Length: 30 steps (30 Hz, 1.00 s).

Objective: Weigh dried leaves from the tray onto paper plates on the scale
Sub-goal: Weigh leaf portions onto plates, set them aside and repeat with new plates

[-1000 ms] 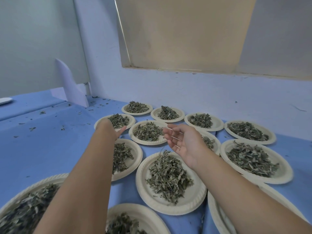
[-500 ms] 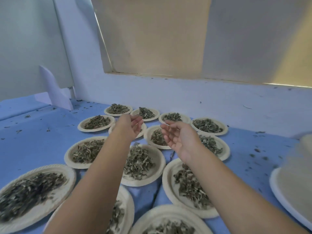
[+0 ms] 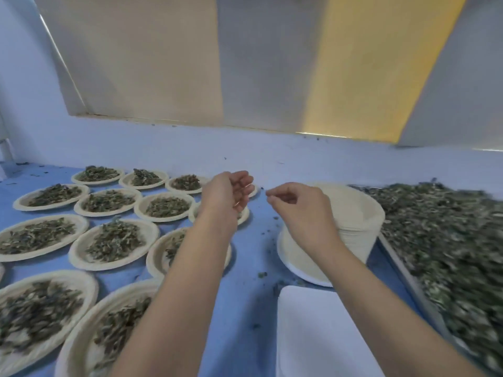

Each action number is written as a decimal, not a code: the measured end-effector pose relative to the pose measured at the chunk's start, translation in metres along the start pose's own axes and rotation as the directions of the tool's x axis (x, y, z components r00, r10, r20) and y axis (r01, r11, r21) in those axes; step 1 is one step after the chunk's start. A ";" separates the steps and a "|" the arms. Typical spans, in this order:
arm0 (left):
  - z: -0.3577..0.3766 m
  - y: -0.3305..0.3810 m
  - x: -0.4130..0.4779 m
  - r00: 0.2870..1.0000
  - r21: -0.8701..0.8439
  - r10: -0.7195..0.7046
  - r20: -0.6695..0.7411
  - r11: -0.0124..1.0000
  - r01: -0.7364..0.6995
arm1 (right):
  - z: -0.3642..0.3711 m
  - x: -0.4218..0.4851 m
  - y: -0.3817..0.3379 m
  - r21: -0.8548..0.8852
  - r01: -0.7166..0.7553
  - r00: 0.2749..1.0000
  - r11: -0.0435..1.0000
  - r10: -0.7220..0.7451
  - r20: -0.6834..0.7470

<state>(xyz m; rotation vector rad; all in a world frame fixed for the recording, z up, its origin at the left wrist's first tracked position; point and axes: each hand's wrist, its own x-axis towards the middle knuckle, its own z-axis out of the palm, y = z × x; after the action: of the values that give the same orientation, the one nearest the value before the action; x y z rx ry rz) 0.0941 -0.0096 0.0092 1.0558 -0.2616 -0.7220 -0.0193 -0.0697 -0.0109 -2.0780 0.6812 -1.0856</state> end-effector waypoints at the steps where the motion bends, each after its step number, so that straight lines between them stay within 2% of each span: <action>1: 0.008 -0.006 -0.007 1.000 -0.011 0.001 0.007 1.000 -0.001 | -0.012 -0.005 0.005 -0.098 0.052 0.998 0.994 -0.055 -0.028; 4: 0.021 -0.027 -0.024 1.000 -0.023 -0.015 0.020 1.000 0.016 | -0.041 -0.014 0.021 -0.381 0.135 0.985 0.914 -0.165 -0.045; 7: 0.026 -0.045 -0.040 0.999 -0.043 -0.030 0.039 0.999 0.031 | -0.059 -0.019 0.034 -0.590 0.137 0.989 0.796 -0.146 0.033; 13: 0.022 -0.064 -0.062 0.999 -0.043 -0.047 -0.002 0.998 0.047 | -0.067 -0.028 0.039 -0.618 0.185 0.983 0.765 -0.140 0.120; 17: 0.019 -0.073 -0.070 0.997 -0.035 -0.081 0.000 0.996 0.081 | -0.065 -0.022 0.041 -0.725 0.219 0.975 0.652 -0.110 0.195; 23: 0.020 -0.075 -0.071 0.998 -0.036 -0.066 -0.017 0.997 0.066 | -0.060 -0.021 0.044 -0.757 0.245 0.969 0.606 -0.144 0.199; 30: 0.025 -0.080 -0.073 0.999 0.000 -0.054 0.011 0.999 0.054 | -0.058 -0.021 0.051 -0.752 0.316 0.945 0.578 -0.261 0.197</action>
<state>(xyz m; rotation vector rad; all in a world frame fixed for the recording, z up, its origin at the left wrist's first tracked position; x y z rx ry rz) -0.0064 -0.0026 -0.0374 1.0616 -0.2431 -0.7761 -0.0861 -0.1060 -0.0355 -3.0639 0.9095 -0.9674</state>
